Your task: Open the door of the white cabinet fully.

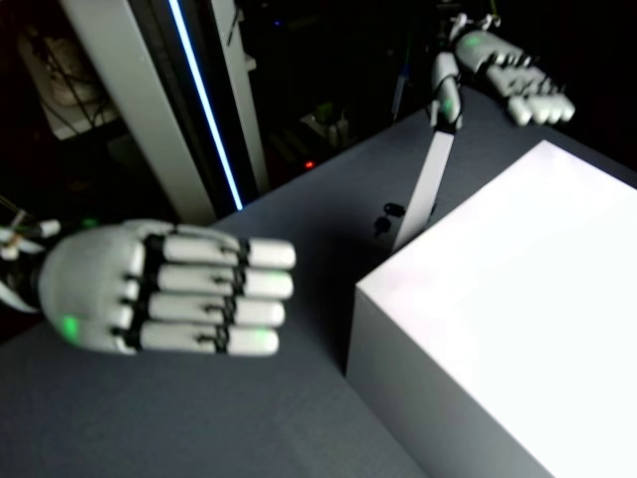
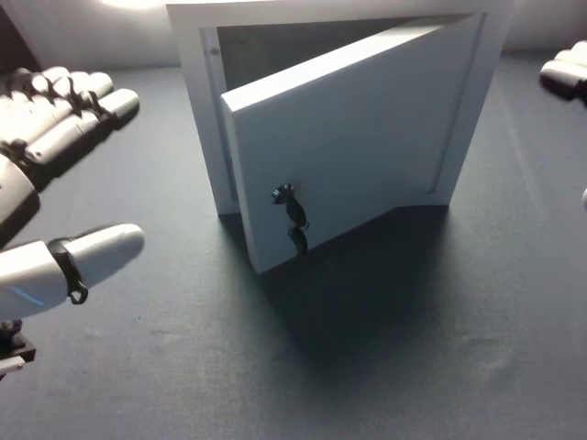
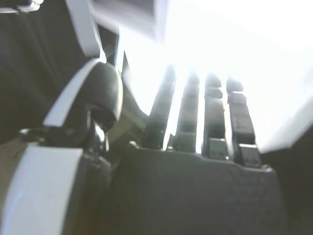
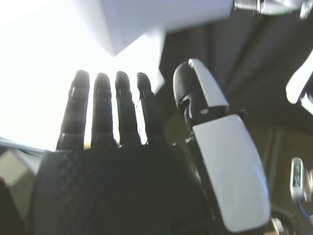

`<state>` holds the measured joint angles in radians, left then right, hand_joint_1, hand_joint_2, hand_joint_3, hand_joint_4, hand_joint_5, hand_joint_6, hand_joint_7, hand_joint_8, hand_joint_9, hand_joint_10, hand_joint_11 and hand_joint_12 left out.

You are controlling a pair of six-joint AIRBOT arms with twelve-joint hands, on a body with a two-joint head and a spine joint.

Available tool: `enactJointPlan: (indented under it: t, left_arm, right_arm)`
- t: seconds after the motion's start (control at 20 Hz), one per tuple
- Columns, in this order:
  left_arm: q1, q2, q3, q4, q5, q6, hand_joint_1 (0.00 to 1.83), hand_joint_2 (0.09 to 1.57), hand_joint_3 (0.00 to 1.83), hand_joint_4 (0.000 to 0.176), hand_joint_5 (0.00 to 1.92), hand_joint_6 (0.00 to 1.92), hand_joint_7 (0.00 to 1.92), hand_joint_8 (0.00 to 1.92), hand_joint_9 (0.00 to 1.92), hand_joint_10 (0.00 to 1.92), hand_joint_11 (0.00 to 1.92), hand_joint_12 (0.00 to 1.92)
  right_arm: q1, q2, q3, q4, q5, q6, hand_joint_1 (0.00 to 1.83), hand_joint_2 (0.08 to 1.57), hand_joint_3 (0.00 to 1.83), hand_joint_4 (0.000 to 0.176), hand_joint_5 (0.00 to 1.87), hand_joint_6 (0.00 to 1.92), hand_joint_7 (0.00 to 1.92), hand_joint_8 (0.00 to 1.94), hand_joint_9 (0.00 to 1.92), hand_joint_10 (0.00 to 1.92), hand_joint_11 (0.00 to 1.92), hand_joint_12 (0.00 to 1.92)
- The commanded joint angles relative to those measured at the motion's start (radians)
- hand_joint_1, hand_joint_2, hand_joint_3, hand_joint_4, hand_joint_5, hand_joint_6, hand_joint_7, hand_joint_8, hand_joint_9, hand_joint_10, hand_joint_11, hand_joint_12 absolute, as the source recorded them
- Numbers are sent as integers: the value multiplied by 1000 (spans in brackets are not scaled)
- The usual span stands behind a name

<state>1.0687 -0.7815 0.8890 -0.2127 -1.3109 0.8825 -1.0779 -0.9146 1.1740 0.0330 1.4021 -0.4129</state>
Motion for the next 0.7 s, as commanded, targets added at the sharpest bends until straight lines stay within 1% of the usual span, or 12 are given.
enactJointPlan:
  t: [0.0,0.05,0.1,0.15,0.2,0.25,0.3,0.35,0.4,0.5,0.6,0.65]
  left_arm:
    - [-14,1,9,-10,-92,-3,0,1233,38,0,3,1,0,0,0,0,6,3]
    - [-17,-2,12,-6,-74,-3,0,1322,24,0,0,0,0,0,0,0,11,7]
    - [-17,-4,13,-3,-68,-4,0,1349,23,0,0,0,0,0,0,0,1,1]
    - [-18,-6,13,3,-63,-7,0,1374,30,0,0,0,0,0,0,0,0,0]
    - [-21,-10,14,13,-56,-13,0,1404,14,0,0,0,0,0,0,0,24,13]
    - [-26,-17,15,27,-53,-25,0,1420,15,0,0,0,0,0,0,0,28,16]
    - [-28,-21,16,36,-53,-32,0,1426,15,0,0,0,0,0,0,0,24,14]
    - [-31,-22,16,47,-54,-39,0,1432,16,0,0,0,0,0,0,0,36,20]
    - [-34,-23,16,55,-57,-43,0,1428,12,0,7,3,0,0,0,0,45,25]
    - [-39,-28,16,63,-58,-44,0,1447,18,0,0,0,0,0,0,0,52,30]
    - [-55,-40,24,74,-49,-44,0,1552,20,0,0,0,0,0,0,0,43,32]
    - [-68,-48,29,83,-39,-44,32,1567,68,0,0,0,0,0,5,2,38,33]
  right_arm:
    - [7,5,9,32,91,6,297,1409,24,0,149,9,107,10,64,13,51,25]
    - [7,-1,15,32,78,6,223,1406,6,0,137,0,99,0,70,5,58,23]
    - [7,-5,18,32,72,6,165,1387,0,10,142,2,134,9,106,13,86,33]
    - [7,-8,20,31,68,6,163,1377,0,33,148,3,148,9,116,11,91,33]
    - [7,-11,22,30,65,6,180,1382,0,35,152,3,156,7,125,9,104,38]
    - [7,-15,24,30,63,6,217,1410,6,15,159,3,161,5,128,6,106,35]
    - [7,-17,26,30,63,6,241,1426,6,1,172,5,177,6,141,6,118,36]
    - [7,-19,29,30,63,6,264,1434,5,0,173,3,183,4,146,5,114,32]
    - [7,-20,30,30,61,6,253,1428,1,11,176,2,187,3,144,2,106,28]
    - [7,-27,34,30,55,6,262,1436,4,19,168,1,171,1,132,0,108,28]
    - [7,-31,38,27,47,6,294,1446,4,6,170,1,164,2,130,4,110,26]
    - [7,-31,38,26,47,7,291,1445,3,16,169,0,162,1,134,6,117,28]
